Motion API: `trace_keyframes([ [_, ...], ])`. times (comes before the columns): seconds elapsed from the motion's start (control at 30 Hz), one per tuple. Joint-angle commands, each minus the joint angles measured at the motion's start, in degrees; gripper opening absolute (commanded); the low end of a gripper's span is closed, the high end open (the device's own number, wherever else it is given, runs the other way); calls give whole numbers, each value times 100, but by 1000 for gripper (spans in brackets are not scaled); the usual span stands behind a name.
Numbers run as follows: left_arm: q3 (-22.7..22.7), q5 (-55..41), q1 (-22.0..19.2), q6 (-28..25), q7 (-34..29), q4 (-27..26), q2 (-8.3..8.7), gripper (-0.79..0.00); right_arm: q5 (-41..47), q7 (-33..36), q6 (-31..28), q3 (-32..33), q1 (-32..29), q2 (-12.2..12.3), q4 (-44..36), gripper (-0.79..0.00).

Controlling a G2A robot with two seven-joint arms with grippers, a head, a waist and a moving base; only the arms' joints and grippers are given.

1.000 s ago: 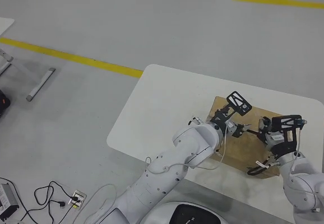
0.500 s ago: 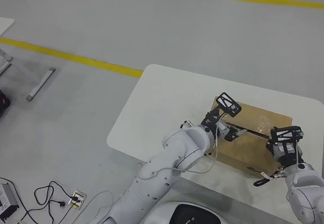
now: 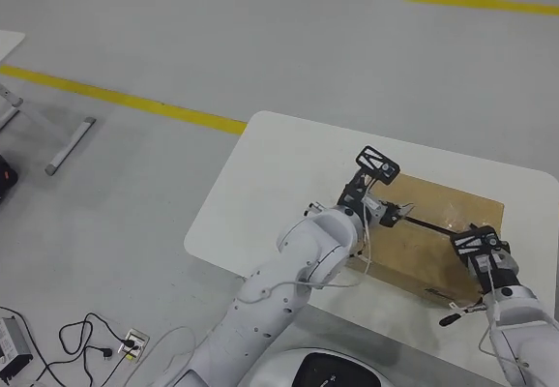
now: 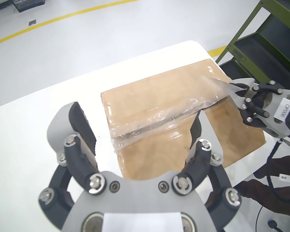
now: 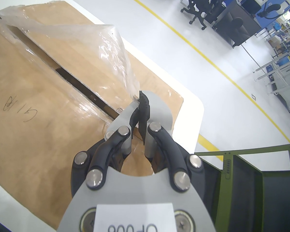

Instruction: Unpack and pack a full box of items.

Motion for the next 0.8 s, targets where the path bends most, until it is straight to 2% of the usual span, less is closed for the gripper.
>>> trace_keyframes([
  [0.0, 63, 59, -57, 68, 4, 155, -12, 0, -20, -7, -15, 11, -10, -2, 15, -785],
  [0.07, 129, 114, -110, 115, -4, 316, -24, -3, -32, 19, -52, 23, -19, -3, 35, -785],
  [0.1, 169, 184, -143, 106, 13, 384, -27, -62, -34, 22, -62, 30, -20, -4, 34, -785],
  [0.13, 207, 277, -168, 108, 14, 468, -28, -172, -11, 18, -55, 39, -25, -7, 35, -785],
  [0.17, 241, 352, -192, 122, 32, 533, -32, -400, -35, 10, -51, 45, -28, -8, 34, -785],
  [0.23, 286, 394, -217, 145, 79, 663, -41, -754, 9, -13, -52, 60, -45, -13, 40, -785],
  [0.27, 309, 404, -238, 138, 103, 720, -46, -785, -20, -16, -54, 68, -55, -14, 41, -785],
  [0.57, 348, 212, -256, 45, 216, 683, -72, -785, -12, -2, -120, 108, -86, -26, 48, -785],
  [0.77, 441, 268, -247, -83, 222, 927, -77, -785, -49, -20, -149, 114, -90, -36, 63, -785],
])
